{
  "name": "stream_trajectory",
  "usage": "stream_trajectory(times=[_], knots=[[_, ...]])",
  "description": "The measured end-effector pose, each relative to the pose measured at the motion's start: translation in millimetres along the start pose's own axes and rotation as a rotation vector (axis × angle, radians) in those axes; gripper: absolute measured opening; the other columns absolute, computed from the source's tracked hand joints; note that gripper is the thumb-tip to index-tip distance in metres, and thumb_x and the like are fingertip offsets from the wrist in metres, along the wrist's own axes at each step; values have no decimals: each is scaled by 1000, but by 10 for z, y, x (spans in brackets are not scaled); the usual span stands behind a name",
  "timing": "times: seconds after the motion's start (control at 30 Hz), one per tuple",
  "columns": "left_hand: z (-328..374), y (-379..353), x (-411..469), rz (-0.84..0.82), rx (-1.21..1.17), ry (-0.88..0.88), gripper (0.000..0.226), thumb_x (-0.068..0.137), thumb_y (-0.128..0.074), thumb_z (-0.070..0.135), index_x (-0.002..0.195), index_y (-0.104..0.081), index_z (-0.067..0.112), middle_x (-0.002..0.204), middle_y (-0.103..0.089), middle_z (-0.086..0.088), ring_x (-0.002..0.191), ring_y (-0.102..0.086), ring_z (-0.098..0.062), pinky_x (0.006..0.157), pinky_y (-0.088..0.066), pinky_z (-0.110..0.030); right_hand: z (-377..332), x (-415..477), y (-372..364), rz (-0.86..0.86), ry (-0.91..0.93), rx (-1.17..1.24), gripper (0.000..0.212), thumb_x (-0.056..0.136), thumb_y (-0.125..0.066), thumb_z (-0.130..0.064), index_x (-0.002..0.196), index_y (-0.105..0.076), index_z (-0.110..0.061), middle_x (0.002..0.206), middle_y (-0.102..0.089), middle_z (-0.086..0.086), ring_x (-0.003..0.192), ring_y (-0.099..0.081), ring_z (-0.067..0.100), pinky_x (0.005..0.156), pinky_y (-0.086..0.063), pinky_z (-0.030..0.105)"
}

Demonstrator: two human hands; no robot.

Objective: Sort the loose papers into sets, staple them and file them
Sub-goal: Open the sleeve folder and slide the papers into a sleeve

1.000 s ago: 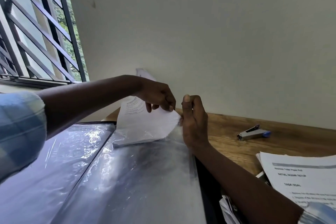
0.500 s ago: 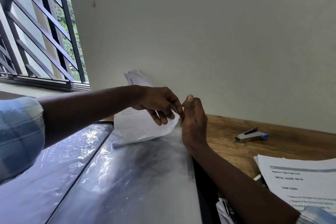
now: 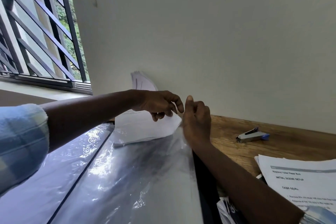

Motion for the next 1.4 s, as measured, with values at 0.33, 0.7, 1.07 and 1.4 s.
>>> stream_trajectory(times=[0.33, 0.7, 1.07, 1.4], knots=[[105, -84, 72, -23, -47, 29, 25, 94, -69, 5, 114, -68, 19, 79, -57, -6, 50, -42, -10, 55, -45, -26, 166, -62, -175, -865, -311, 126, 30, 93, -72, -37, 101, -69, -8, 82, -70, 8, 65, -65, 16, 58, -43, 24], [377, 18, 107, 8, 833, -74, 56, 83, -49, -7, 121, -61, 32, 115, -69, 13, 93, -66, -15, 79, -56, -36, 268, 37, -193, -799, -147, 63, 18, 84, -82, -8, 98, -75, 0, 85, -76, 17, 69, -69, 17, 60, -53, 24], [363, -133, 370, -73, 860, -41, 55, 86, -69, 0, 130, -57, 31, 107, -71, 14, 87, -64, -5, 61, -44, -18, 292, 34, -200, -604, -220, 148, 19, 85, -83, -8, 93, -72, 5, 62, -66, 10, 46, -59, 12, 51, -53, 24], [212, 64, 517, -31, 1228, -91, 32, 96, -56, 8, 118, -73, 24, 113, -74, 2, 104, -65, -20, 89, -56, -40, 282, 34, -136, -679, -311, 123, 28, 81, -85, -4, 104, -70, 1, 83, -74, 14, 57, -67, 16, 56, -56, 22]])
Point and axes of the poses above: each hand's wrist, its own x-axis towards the middle knuckle, its own y-axis out of the back of the hand, z = x × y, the point moved 10 cm from there along x, towards the middle knuckle
